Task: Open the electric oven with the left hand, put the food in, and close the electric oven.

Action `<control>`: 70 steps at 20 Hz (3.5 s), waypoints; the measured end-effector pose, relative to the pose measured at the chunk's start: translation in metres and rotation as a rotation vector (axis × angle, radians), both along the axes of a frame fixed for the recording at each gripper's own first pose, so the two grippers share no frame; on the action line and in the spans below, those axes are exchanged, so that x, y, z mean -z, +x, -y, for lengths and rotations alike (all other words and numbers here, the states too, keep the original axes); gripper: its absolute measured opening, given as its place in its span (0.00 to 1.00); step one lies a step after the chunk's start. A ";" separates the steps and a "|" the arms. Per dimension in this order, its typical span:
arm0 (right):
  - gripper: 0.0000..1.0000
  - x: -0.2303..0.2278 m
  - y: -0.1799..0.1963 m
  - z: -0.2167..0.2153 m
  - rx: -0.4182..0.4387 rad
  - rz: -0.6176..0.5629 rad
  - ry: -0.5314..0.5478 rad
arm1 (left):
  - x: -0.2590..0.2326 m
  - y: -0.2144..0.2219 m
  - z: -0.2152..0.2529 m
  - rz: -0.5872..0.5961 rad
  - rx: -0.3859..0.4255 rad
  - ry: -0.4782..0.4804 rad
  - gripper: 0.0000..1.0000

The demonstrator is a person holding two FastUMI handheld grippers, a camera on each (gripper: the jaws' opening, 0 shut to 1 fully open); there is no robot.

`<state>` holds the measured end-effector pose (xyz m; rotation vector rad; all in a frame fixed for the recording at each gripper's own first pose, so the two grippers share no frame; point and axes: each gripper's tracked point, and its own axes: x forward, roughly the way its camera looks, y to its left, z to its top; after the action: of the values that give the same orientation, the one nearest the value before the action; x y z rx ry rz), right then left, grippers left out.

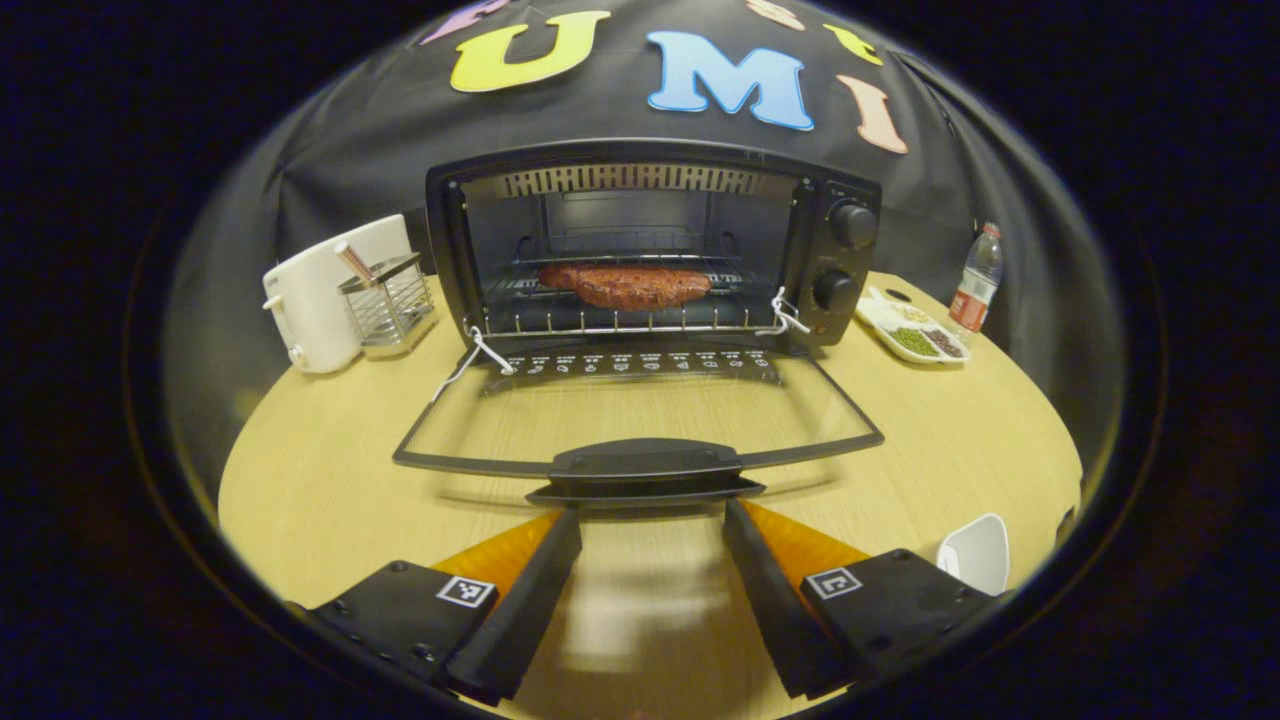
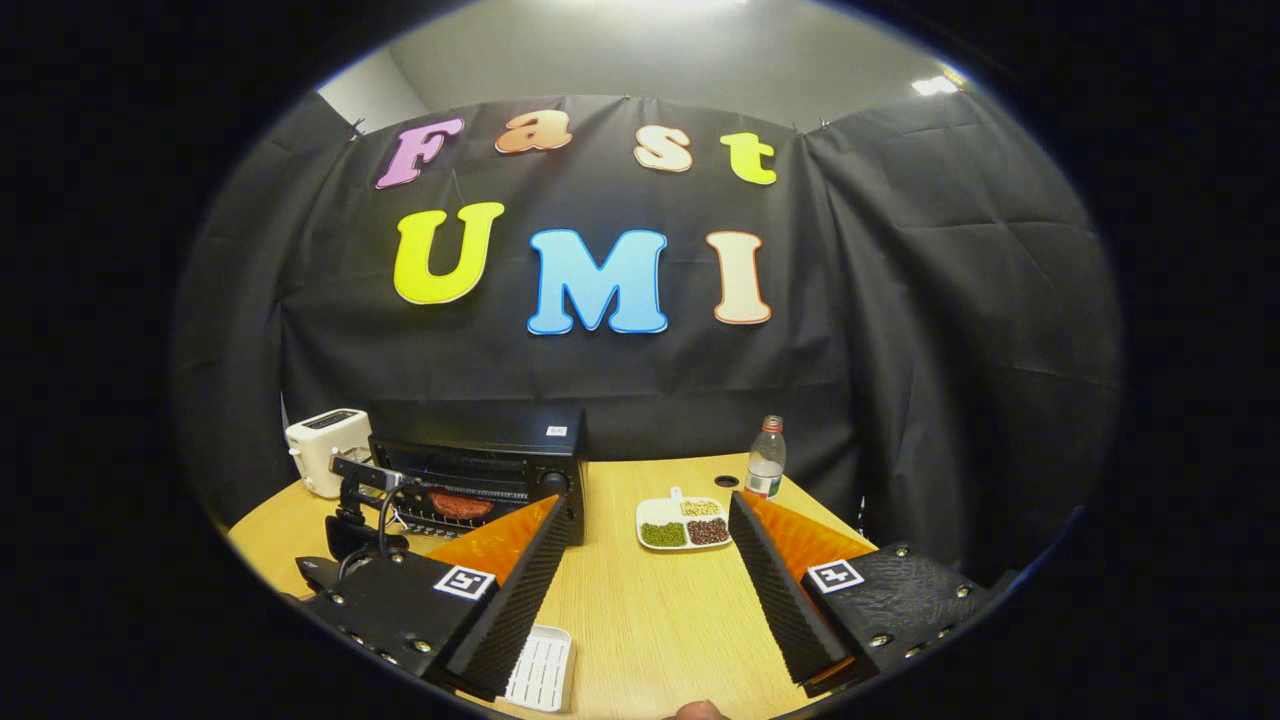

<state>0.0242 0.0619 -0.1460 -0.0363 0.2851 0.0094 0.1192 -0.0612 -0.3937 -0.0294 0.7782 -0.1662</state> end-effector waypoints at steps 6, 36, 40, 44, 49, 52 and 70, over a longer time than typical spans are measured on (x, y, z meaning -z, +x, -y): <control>0.98 0.005 0.000 -0.016 -0.043 -0.008 0.014 | -0.023 0.000 -0.001 0.043 -0.019 -0.023 0.97; 0.98 -0.025 0.039 -0.033 -0.183 0.065 0.076 | -0.287 0.033 -0.039 0.630 -0.041 -0.043 1.00; 0.98 -0.030 0.026 -0.017 -0.225 0.072 0.094 | -0.334 -0.013 -0.059 0.692 -0.137 -0.024 1.00; 0.98 -0.042 0.005 0.011 -0.247 0.102 0.108 | -0.354 -0.063 -0.067 0.710 -0.182 0.029 1.00; 0.97 -0.055 -0.017 0.045 -0.255 0.138 0.126 | -0.373 -0.118 -0.062 0.715 -0.200 0.077 1.00; 0.97 -0.068 -0.023 0.053 -0.240 0.168 0.139 | -0.390 -0.136 -0.058 0.736 -0.179 0.078 1.00; 0.98 -0.098 -0.052 0.019 -0.193 0.243 0.129 | -0.378 -0.172 -0.097 0.701 -0.201 0.057 1.00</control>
<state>-0.0273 0.0431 -0.0481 0.0633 0.0363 0.2139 -0.0530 0.0357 -0.0156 0.0060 0.0780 0.0416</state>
